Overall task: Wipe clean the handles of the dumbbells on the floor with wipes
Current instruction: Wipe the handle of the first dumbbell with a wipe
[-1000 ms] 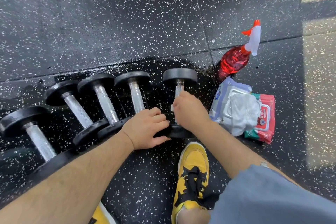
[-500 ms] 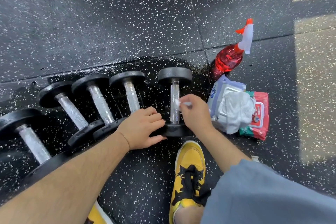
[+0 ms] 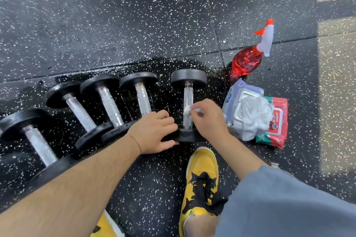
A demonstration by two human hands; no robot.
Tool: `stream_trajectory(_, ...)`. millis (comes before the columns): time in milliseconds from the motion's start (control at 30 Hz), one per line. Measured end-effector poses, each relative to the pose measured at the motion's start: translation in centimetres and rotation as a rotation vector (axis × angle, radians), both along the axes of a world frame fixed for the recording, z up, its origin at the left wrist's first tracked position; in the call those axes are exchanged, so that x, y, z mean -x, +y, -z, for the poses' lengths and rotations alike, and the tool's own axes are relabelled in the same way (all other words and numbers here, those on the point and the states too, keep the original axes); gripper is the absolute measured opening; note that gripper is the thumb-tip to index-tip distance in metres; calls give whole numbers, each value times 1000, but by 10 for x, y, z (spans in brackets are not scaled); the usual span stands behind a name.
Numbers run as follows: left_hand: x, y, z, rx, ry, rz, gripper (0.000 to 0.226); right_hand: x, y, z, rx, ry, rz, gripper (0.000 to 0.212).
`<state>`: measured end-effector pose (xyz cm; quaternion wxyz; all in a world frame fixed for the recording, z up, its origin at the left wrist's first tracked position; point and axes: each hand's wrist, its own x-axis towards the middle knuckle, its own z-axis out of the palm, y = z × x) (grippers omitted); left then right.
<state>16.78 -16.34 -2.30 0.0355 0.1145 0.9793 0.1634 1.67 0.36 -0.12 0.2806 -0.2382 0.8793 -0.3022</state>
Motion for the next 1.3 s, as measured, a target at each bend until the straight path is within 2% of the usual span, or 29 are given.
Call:
stream_trajectory(100, -2, 0, 1, -5, 3, 0, 40, -3, -9, 2, 8, 120, -104, 14)
stream_trajectory(300, 0, 0, -3, 11, 26, 4, 41, 7, -26, -8, -155, 253, -432, 20)
stream_trajectory(400, -1, 0, 0, 0, 33, -3, 41, 2, -33, -7, -134, 303, -394, 12)
stream_trajectory(533, -2, 0, 2, -12, 34, -2, 41, -4, -36, -14, -250, 280, -571, 19)
stream_trajectory(667, 0, 1, 0, -12, 52, -1, 43, 12, -48, -14, -255, 381, -544, 19)
stream_trajectory(800, -1, 1, 4, -25, 55, -3, 44, -6, -44, -21, -310, 308, -640, 20)
stream_trajectory(867, -1, 0, 4, -18, 57, -4, 42, 2, -46, -18, -287, 295, -576, 17)
stream_trajectory(933, 0, 0, 3, -11, 57, -3, 40, 6, -43, -11, -244, 366, -506, 16)
stream_trajectory(1100, -2, 1, 2, -21, 65, -2, 39, -9, -29, -16, -210, 229, -496, 24)
stream_trajectory(1233, -1, 1, -1, -16, 62, -4, 39, 18, -29, -22, -107, 276, -196, 20)
stream_trajectory(1300, -2, 1, 0, -12, 57, -5, 40, 20, -25, -24, -22, 206, -110, 19)
